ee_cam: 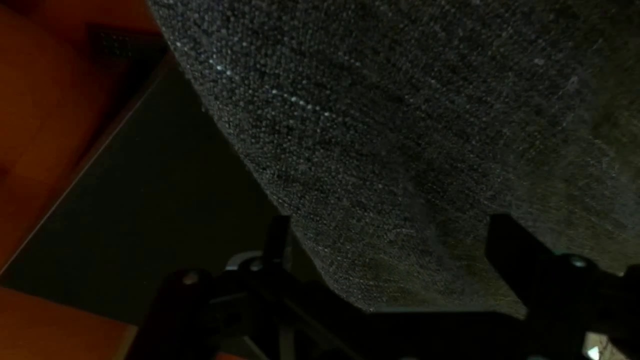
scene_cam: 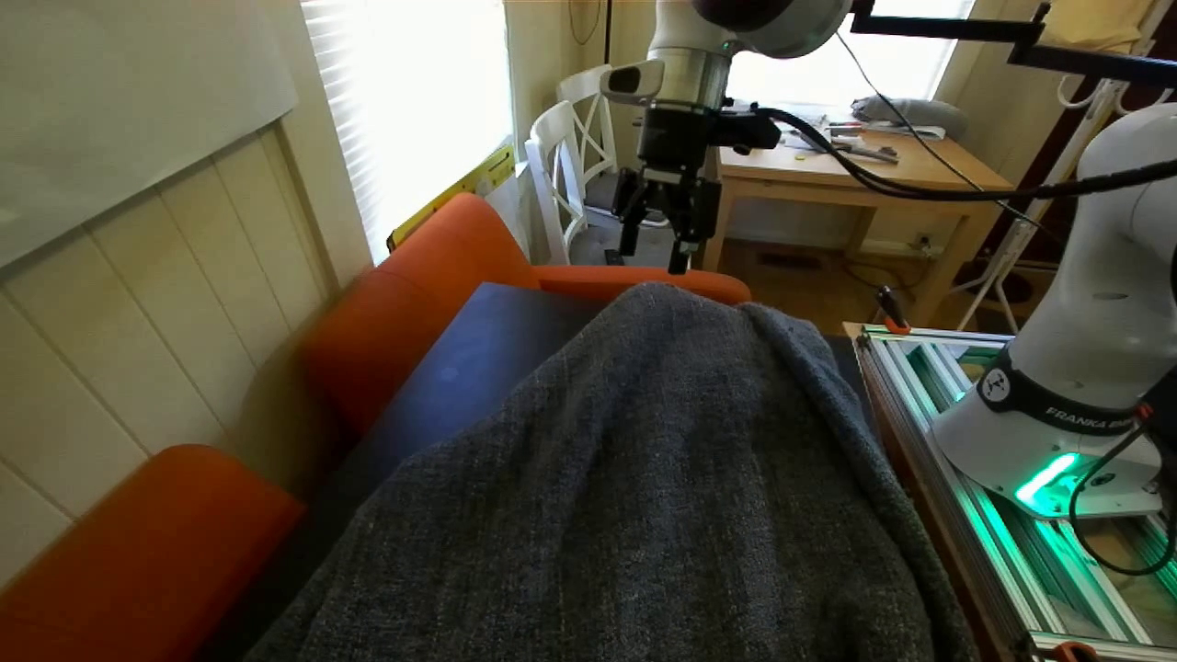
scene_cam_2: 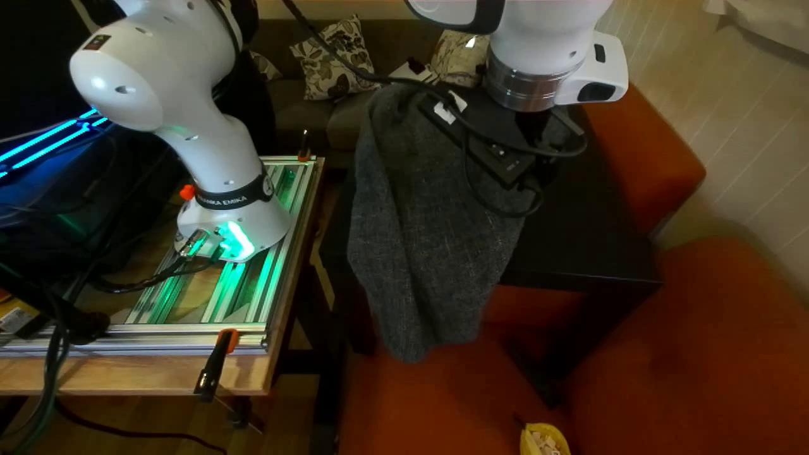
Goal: Spread out the blanket on the table
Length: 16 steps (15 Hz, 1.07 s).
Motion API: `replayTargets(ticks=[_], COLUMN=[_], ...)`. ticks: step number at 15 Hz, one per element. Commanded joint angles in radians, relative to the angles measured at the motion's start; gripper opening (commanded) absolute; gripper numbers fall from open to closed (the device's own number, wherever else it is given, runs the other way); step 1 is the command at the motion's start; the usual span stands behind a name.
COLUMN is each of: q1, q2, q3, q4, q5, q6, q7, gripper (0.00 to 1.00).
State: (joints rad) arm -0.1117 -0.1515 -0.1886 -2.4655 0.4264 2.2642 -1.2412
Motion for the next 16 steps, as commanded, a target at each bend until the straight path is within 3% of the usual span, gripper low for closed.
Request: replayTargets(ticks=[1,8,13,16], q1=[0.019,0.099,0.065,0.043], q2=[0.021,0.194,0.344,0.408], q3=[0.001,0.084,0.128,0.127], q4=[0.013,0.131,0.276,0.346], q5=[0.004,0.033,-0.033,-0.118], q6=[0.004,0.049,0.112,0.093], q7=[-0.035,-0.249,-0.272,-0.245], gripper=[1.00,1.00,1.00,1.00])
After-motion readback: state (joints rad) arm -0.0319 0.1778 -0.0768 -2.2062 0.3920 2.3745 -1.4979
